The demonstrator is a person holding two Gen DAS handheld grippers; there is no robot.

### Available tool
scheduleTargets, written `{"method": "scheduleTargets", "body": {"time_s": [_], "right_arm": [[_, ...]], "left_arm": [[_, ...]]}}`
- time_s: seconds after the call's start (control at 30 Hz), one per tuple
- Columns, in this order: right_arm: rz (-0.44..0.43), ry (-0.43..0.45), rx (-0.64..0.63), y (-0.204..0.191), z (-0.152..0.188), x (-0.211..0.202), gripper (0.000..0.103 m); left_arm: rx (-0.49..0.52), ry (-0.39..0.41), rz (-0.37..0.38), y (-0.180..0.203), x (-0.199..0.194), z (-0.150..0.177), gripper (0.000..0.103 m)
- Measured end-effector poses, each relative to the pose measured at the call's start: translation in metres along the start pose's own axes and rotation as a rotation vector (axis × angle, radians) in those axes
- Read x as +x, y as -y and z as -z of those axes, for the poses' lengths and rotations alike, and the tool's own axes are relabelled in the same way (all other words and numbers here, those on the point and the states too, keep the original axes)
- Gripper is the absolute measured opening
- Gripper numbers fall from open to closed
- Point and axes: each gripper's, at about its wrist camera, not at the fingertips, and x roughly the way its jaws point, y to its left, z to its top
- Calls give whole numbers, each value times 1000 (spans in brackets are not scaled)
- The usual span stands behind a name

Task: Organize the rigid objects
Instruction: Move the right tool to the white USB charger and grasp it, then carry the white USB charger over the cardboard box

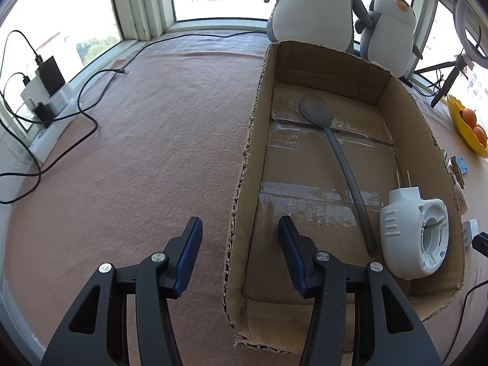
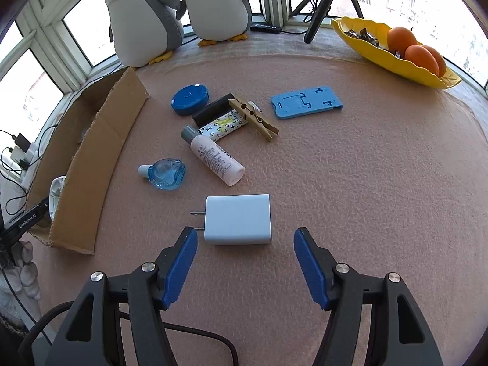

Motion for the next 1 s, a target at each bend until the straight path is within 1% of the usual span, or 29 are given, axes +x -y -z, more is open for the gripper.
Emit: {"method": "scheduleTargets", "body": {"time_s": [0.3,0.33,0.4,0.47,0.5,0.83,1.0], "right_arm": [[-6,-28,-26,-5,-11,15,62],[-8,-29,-25,-5,-12,16,60],[-27,-38,-24,-4,-14,17,53],[-34,-45,-22,-5,-16,17,44],[-38,-47,-22,-5,-16,17,43],[-43,-41,-3,-2,-14,14,43],[-52,-22,23,-1,-18,5,43]], "left_arm": [[-25,3,17,-2,1,1,51],[-24,4,17,-2,1,1,51],[-21,6,16,-2,1,1,51],[-21,6,17,-1,1,1,51],[-21,6,17,-1,1,1,51],[-22,12,21,-1,1,1,51],[-22,12,24,-1,1,1,51]]}}
